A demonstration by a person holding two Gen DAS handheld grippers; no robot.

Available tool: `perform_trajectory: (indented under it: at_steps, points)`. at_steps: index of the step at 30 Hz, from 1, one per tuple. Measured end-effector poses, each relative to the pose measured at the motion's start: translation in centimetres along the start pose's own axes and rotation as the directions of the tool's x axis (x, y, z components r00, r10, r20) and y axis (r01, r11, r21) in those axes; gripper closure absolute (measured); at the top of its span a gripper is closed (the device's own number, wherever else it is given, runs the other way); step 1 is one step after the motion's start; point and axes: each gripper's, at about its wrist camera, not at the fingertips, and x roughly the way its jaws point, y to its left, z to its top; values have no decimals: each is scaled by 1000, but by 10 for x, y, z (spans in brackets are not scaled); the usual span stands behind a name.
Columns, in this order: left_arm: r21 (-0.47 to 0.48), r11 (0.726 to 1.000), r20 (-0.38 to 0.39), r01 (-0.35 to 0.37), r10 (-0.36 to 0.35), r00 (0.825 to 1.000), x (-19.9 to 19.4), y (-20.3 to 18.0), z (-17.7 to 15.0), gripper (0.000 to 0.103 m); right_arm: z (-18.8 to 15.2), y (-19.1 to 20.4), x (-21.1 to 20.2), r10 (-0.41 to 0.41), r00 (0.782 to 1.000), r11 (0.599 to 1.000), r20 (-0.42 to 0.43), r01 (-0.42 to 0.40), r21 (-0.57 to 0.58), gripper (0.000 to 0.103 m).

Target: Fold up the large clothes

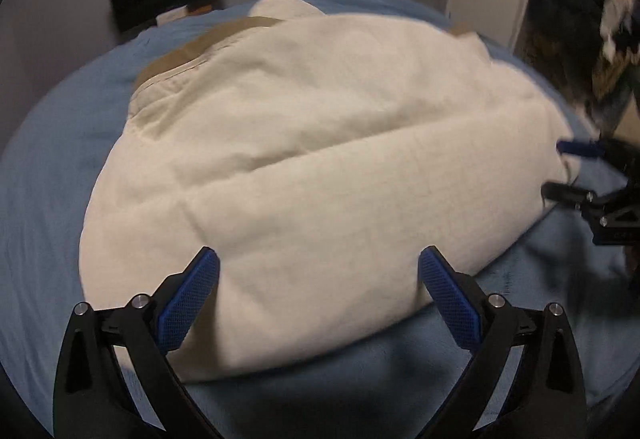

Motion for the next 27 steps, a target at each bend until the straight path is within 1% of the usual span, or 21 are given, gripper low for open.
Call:
perform_trajectory:
  at_steps: [1,3,5,8,12,13,14,18,19,20,24,25,27]
  points:
    - [11,1000,2,-12,12,1000,6,-2,1,5,3,0,6,0,1000,1000,-2,0,6,21]
    - [19,1000,11,-20,20,1000,15,-2,5,5,11,1,15,-11,1000,1000,14,11,11,19]
    - [6,1000,39,-16,16,999,20,0,12,5,17,1,18,-13,999,1000,41,12,21,18]
    - [-45,999,63,8,-5,998,24,5,24,5,26,1,23,-16,998,999,53,14,30,17]
    - [-65,998,61,17,-13,998,35,8,43,5,47,-3,35,-9,998,999,60,7,32,16]
    - [-67,998,50,15,-12,999,42,10,50,5,47,-3,35,-9,998,999,60,7,32,15]
    - [-73,997,43,15,-12,999,45,10,53,5,60,-5,45,-3,999,999,54,1,47,15]
    - [-95,995,12,9,-8,1000,65,19,76,5,86,-11,67,0,1000,997,30,-3,78,14]
    - [-103,995,7,4,-4,1000,72,22,86,5,86,-11,67,0,1000,997,30,-3,78,14]
    - [-110,994,0,2,-2,1000,75,25,90,5,103,-14,79,0,1000,996,12,-1,84,14]
    - [-119,993,-51,-13,7,999,96,34,117,5,133,-21,101,-5,1000,994,-24,8,106,14]
    - [-114,993,-65,-16,9,998,102,36,125,5,137,-24,105,-5,1000,994,-30,8,112,14]
    - [-124,992,-75,-17,8,997,108,42,131,5,144,-28,114,-2,999,993,-43,7,120,13]
